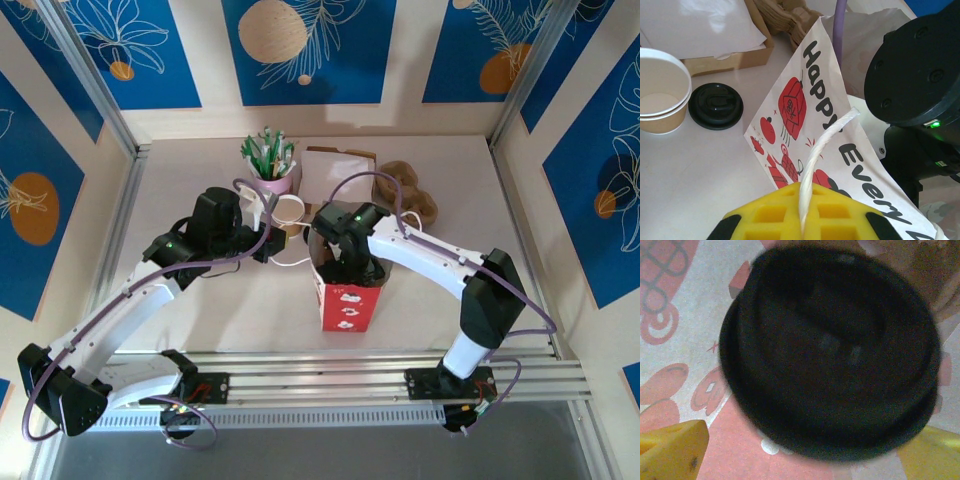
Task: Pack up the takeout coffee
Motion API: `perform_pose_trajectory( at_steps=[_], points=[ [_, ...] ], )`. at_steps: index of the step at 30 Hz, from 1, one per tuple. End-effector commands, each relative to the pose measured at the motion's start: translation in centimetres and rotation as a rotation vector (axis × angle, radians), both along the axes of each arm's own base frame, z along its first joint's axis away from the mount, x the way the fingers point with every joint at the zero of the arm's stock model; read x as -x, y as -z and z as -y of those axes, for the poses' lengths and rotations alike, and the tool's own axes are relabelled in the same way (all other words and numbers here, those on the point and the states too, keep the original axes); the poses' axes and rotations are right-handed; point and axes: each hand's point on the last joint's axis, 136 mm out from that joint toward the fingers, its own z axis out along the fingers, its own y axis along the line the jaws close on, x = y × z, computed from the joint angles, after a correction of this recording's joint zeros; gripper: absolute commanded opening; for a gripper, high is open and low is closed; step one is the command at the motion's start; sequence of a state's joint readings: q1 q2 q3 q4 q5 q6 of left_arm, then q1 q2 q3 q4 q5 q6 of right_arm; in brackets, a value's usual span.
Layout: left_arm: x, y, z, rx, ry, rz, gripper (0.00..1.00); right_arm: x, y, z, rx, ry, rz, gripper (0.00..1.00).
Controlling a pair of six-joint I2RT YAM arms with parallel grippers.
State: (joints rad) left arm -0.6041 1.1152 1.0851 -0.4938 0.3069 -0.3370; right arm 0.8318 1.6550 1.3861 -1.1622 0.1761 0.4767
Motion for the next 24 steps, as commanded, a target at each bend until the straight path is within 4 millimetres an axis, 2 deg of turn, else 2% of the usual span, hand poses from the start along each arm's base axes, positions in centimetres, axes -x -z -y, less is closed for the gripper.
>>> perform_pose_trajectory(
  at_steps=[1,12,24],
  points=[
    [-0.2,0.1,0.0,-0.001,0.013,0.008,0.0,0.3,-0.8,-0.1,0.006,-0.023,-0.003,0.97],
    [-0.2,0.2,0.1,0.0,0.017,0.004,0.0,0.1,-2.9,-0.3,-0.007,-0.032,0.029,0.99],
    [-0.2,0.2,0.1,-0.001,0.017,0.002,0.0,-0.4,-6.3,-0.1,-0.025,-0.046,0.097,0.99]
  ],
)
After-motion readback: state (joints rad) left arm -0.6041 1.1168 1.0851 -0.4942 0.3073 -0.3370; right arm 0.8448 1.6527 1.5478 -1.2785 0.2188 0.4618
